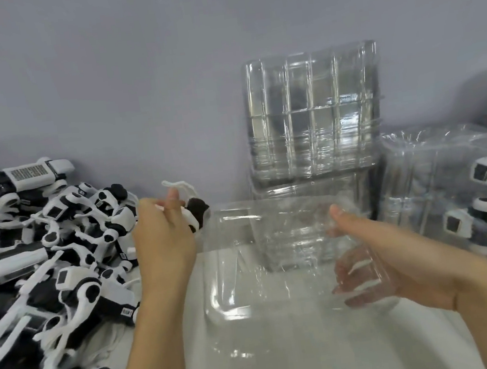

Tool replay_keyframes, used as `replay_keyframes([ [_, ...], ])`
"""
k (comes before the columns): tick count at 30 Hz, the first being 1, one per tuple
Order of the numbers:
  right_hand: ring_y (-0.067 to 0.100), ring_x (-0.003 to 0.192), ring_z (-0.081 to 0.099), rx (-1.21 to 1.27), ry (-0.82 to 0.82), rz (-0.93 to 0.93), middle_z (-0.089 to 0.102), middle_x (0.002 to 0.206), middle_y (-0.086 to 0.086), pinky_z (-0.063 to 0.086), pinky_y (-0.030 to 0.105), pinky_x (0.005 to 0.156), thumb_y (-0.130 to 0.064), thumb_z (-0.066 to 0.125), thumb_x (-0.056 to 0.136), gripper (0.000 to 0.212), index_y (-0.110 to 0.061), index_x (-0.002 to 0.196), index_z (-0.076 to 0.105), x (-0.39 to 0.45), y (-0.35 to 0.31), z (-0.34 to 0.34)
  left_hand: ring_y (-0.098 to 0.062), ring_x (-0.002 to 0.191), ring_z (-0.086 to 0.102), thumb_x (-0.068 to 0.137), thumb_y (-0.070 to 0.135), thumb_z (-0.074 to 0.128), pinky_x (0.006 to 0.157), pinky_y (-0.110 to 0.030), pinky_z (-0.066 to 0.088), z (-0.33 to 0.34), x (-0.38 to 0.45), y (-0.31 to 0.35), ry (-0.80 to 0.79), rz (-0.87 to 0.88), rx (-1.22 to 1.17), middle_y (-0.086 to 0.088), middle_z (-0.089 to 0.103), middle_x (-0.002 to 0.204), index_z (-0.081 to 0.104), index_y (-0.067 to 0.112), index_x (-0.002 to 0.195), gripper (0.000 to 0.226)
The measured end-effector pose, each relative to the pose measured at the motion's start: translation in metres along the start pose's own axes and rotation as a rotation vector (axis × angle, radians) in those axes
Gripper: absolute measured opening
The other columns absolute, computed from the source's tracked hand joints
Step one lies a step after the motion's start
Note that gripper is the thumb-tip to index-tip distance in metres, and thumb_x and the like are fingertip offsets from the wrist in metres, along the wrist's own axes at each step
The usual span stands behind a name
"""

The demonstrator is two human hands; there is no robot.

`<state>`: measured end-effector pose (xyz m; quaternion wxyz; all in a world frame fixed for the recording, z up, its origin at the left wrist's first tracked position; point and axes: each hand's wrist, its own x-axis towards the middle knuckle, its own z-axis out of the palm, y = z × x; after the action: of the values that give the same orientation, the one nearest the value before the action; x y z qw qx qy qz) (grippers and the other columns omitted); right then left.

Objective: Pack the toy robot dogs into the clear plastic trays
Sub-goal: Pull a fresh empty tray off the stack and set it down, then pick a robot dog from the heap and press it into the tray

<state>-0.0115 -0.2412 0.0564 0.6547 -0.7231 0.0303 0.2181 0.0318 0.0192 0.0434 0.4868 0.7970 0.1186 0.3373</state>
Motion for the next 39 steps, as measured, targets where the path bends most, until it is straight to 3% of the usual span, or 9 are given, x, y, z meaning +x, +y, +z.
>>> replay_keyframes([
  [7,0.033,0.062,0.068,-0.118,0.003,0.120,0.064,0.066,0.013,0.062,0.044,0.069,-0.073,0.058,0.069,0.045,-0.040,0.099,0.054,0.003,0.005,0.007,0.009,0.073,0.057,0.106,0.045,0.039,0.071,-0.026,0.047,-0.003,-0.003,0.011,0.200,0.013,-0.214,0.011,0.060,0.087,0.055,0.016,0.102,0.033],
  [12,0.032,0.059,0.067,-0.278,0.085,0.188,0.058,0.093,0.021,0.060,0.041,0.060,-0.070,0.048,0.089,0.066,-0.031,0.141,0.034,0.012,0.014,0.016,-0.015,0.087,0.070,0.086,0.044,0.075,0.057,-0.015,0.048,-0.005,-0.001,0.017,0.121,-0.151,-0.364,0.000,0.071,0.096,0.059,0.012,0.111,0.044],
  [15,0.028,0.057,0.065,-0.373,0.170,0.180,0.060,0.099,0.020,0.062,0.040,0.060,-0.072,0.041,0.091,0.072,-0.024,0.144,0.032,0.017,0.015,0.018,-0.011,0.085,0.070,0.080,0.026,0.084,0.052,-0.006,0.044,-0.003,-0.002,0.019,0.120,-0.121,-0.388,-0.002,0.073,0.101,0.060,0.005,0.113,0.045],
  [21,0.031,0.102,0.065,-0.537,0.286,0.190,0.055,0.122,0.005,0.055,0.046,0.095,-0.077,0.030,0.091,0.083,-0.018,0.151,0.027,0.023,0.016,0.019,-0.010,0.078,0.073,0.084,0.024,0.080,0.056,-0.012,0.050,-0.009,-0.001,0.028,0.103,-0.117,-0.527,0.008,0.075,0.095,0.057,0.009,0.109,0.037],
  [23,0.030,0.105,0.065,-0.585,0.315,0.212,0.052,0.133,0.008,0.058,0.041,0.088,-0.076,0.028,0.092,0.083,-0.019,0.152,0.026,0.024,0.016,0.018,-0.011,0.074,0.071,0.086,0.021,0.078,0.056,-0.014,0.050,-0.011,0.000,0.030,0.069,-0.124,-0.597,0.002,0.074,0.087,0.060,-0.001,0.108,0.036],
  [26,0.020,0.078,0.065,-0.647,0.320,0.236,0.052,0.113,0.001,0.059,0.030,0.064,-0.076,0.027,0.091,0.079,-0.023,0.149,0.030,0.024,0.016,0.015,-0.011,0.068,0.065,0.090,0.017,0.074,0.063,-0.017,0.053,-0.012,0.000,0.034,0.012,-0.127,-0.694,0.007,0.064,0.066,0.057,0.004,0.090,0.022],
  [32,0.023,0.125,0.052,-0.851,0.400,0.105,0.047,0.148,0.001,0.044,0.033,0.095,-0.067,0.038,0.096,0.072,-0.020,0.150,0.032,0.020,0.013,0.007,-0.008,0.067,0.065,0.091,0.011,0.071,0.076,-0.023,0.056,-0.016,-0.006,0.044,-0.034,-0.072,-0.889,0.013,0.063,0.062,0.048,0.013,0.082,0.025],
  [36,0.002,0.080,0.062,-0.699,0.385,-0.185,0.066,0.097,-0.013,0.043,0.023,0.067,-0.064,0.047,0.091,0.043,-0.035,0.120,0.057,0.016,0.001,0.009,-0.016,0.097,0.073,0.076,0.011,0.080,0.083,-0.021,0.055,-0.021,-0.013,0.053,-0.137,0.163,-0.807,0.000,0.078,0.100,0.050,0.018,0.089,0.034],
  [39,0.004,0.071,0.069,-0.376,0.307,-0.407,0.073,0.078,-0.009,0.052,0.031,0.074,-0.061,0.044,0.092,0.037,-0.035,0.102,0.069,0.019,-0.003,0.022,-0.016,0.108,0.071,0.075,0.001,0.081,0.089,-0.027,0.056,-0.018,-0.020,0.066,-0.262,0.367,-0.650,-0.001,0.077,0.108,0.050,0.021,0.088,0.039],
])
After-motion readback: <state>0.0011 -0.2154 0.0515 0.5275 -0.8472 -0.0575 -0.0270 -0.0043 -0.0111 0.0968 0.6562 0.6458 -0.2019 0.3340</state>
